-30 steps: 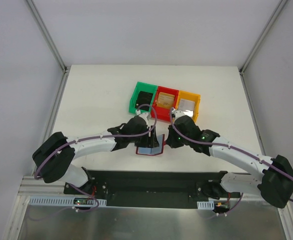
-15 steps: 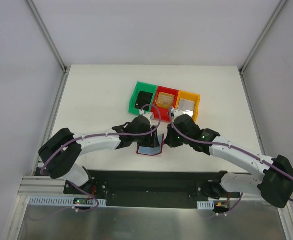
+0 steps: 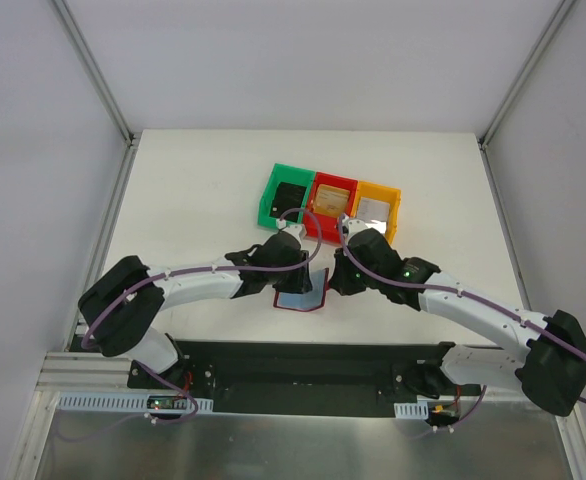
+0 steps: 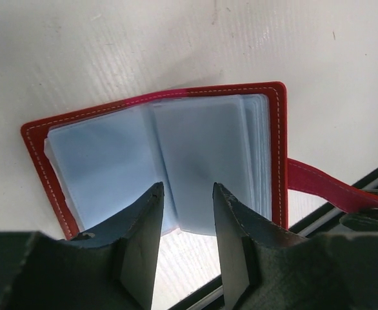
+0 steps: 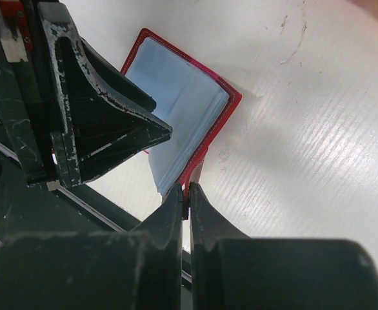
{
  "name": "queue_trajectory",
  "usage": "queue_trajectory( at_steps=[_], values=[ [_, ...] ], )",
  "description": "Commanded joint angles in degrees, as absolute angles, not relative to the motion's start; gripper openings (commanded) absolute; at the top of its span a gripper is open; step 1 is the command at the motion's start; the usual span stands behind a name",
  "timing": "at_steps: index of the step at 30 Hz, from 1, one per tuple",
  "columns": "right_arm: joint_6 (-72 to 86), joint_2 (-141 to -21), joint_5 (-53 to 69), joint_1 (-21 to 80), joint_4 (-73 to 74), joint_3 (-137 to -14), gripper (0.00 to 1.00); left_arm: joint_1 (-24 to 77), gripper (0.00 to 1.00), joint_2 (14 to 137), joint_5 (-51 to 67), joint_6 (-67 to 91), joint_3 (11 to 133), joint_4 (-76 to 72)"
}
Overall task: Take the credit cards out of the card holder
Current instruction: Remove the credit card from the card holder.
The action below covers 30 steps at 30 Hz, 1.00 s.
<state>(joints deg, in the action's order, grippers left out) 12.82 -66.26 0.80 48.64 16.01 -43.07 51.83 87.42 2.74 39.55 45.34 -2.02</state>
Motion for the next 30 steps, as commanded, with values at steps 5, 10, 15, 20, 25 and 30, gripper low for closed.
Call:
queue_trajectory(
  at_steps=[5,10,15,20,25,30],
  values=[
    [12.39,-64.42,1.05,48.96,16.43,-44.91,0.00,52.56,0.40,83.68,-2.73,37.79,45.88,1.76],
    [12.39,-64.42,1.14,49.13,16.35,-45.00,0.00,52.56,0.58,82.27,2.54,37.27,46.05,-1.93],
    [12.39,-64.43,1.32,49.22,16.44,-45.00,0.00,53.35,0.59,83.67,4.22,37.09,47.20,-2.46],
    [12.39,-64.42,1.32,49.31,16.35,-45.09,0.00,53.88,0.56,85.51,4.48,37.26,47.46,-2.55],
    [12.39,-64.51,1.41,49.39,16.52,-45.17,0.00,53.88,0.53,86.92,4.04,37.00,47.72,-2.64],
    [12.30,-64.25,1.32,49.39,16.61,-45.35,0.00,53.88,0.48,88.07,2.99,36.91,47.46,-2.55]
  ],
)
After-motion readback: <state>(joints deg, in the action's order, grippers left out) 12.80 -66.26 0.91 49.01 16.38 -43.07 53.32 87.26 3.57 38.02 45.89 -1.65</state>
